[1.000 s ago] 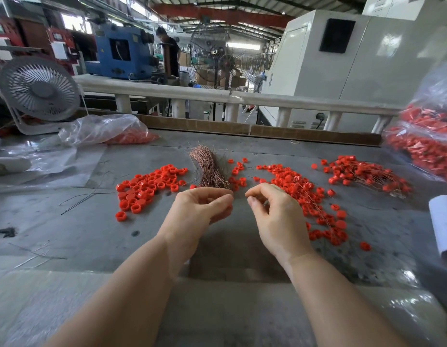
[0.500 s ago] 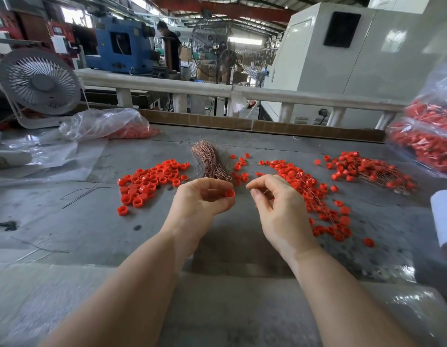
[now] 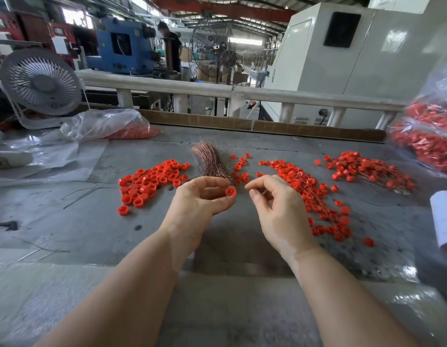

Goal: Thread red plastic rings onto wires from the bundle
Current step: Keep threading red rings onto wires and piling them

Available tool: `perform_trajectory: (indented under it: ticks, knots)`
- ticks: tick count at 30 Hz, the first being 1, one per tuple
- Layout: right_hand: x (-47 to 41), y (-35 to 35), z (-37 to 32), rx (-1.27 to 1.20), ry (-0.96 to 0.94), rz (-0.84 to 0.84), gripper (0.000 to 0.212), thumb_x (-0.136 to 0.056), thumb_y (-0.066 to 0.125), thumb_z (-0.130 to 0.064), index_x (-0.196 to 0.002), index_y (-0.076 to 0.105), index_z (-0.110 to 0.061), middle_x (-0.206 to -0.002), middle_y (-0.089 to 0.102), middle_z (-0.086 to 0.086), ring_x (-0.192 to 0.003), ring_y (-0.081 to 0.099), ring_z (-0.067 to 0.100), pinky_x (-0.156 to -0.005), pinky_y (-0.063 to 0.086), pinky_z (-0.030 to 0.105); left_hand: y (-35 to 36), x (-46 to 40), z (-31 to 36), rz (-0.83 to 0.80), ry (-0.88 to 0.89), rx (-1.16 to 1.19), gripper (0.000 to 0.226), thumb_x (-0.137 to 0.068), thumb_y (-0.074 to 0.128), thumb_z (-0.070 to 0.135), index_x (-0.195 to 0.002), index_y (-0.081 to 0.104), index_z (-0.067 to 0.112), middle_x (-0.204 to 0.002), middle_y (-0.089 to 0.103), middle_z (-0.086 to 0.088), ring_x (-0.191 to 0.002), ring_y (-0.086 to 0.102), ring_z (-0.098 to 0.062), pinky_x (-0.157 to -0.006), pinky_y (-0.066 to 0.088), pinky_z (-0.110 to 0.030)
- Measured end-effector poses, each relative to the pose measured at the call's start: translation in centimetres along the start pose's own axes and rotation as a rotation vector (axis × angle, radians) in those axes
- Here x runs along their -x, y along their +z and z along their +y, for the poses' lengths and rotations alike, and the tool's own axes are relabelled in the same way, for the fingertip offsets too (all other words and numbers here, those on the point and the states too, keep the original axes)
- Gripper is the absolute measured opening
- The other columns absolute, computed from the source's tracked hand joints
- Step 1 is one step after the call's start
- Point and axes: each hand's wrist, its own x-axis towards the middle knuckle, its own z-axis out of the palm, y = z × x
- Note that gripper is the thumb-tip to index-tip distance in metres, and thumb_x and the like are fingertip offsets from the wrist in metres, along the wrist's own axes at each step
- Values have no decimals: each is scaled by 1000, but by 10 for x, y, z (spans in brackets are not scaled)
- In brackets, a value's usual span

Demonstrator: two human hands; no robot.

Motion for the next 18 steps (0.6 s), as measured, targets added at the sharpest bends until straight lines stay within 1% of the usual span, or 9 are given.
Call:
perform_trajectory:
  ticks: [6,12,15,18]
  knots:
    - [0,0,0,-3,8,-2,10,-88,59,-5,-86,66,-12,-84,58,-5,-70,49,3,-64,37,10,1,1,1,-3,-6,7,28,-73,67,-13,-81,66,14,-68,71,3,-70,65,-7,-79,53,-22]
    - [0,0,-1,6,15,-9,10,-88,59,-6,-88,66,-13,-85,58,-5,-72,50,4,-64,38,9,1,2,3,0,-15,0,26,-74,68,-12,-81,66,13,-69,70,3,-72,65,-9,-80,53,-23]
    - [0,-1,-1,6,17,-10,10,-88,59,-6,-88,66,-13,-85,59,-5,-72,51,5,-64,40,12,2,2,3,-2,-11,0,23,-74,67,-11,-80,66,11,-67,69,3,-69,63,-8,-75,53,-20]
    - [0,-1,-1,2,21,-8,10,-88,59,-6,-87,66,-13,-84,58,-5,-72,51,5,-65,40,13,3,3,4,4,-15,29,22,-76,65,-11,-79,67,11,-67,67,1,-66,62,-8,-69,55,-17]
